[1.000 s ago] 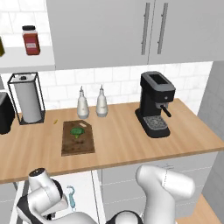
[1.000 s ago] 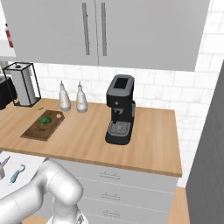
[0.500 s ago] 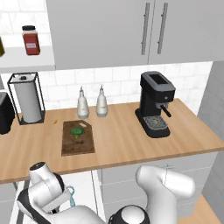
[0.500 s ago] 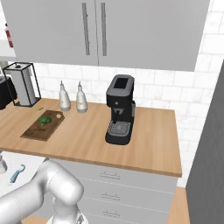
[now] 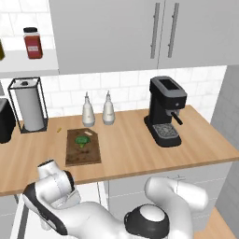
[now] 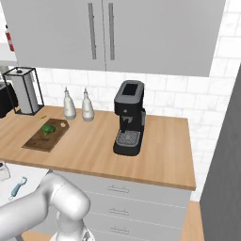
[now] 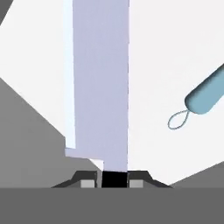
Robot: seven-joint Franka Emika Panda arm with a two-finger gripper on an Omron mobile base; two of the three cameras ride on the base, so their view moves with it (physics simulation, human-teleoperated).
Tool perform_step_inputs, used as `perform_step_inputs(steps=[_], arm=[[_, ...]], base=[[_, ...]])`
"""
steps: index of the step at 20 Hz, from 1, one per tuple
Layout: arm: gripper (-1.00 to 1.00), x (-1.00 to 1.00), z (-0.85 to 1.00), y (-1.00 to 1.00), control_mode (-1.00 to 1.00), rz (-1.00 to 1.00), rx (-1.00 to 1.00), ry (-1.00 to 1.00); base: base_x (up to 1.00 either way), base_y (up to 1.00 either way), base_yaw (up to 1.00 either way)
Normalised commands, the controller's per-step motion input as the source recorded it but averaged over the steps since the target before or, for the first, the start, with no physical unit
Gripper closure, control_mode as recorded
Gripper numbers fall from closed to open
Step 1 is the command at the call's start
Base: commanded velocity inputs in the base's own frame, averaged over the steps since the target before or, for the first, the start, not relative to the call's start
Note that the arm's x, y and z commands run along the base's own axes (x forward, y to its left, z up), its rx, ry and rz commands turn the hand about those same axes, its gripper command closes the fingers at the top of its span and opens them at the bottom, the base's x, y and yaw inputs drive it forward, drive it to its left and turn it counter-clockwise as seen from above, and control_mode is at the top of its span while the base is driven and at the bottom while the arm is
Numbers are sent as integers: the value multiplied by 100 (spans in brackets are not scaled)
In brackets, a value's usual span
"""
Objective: Place the appropriate cutting tool for cutting the broccoli skin on the cutting board.
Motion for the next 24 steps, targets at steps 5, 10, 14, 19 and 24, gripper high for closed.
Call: perform_step_inputs(steps=[5,10,14,19,24], arm=[[100,-58,100,-19,-100,21,8,10],[100,-49,100,-34,-100,13,9,3],[100,-16,100,-36,-100,5,10,0],[100,43,90,-31,-100,1,12,-3],[100,87,58,-30,-100,3,13,-6]], base=[[0,0,0],[0,0,0],[0,0,0],[0,0,0],[0,0,0]])
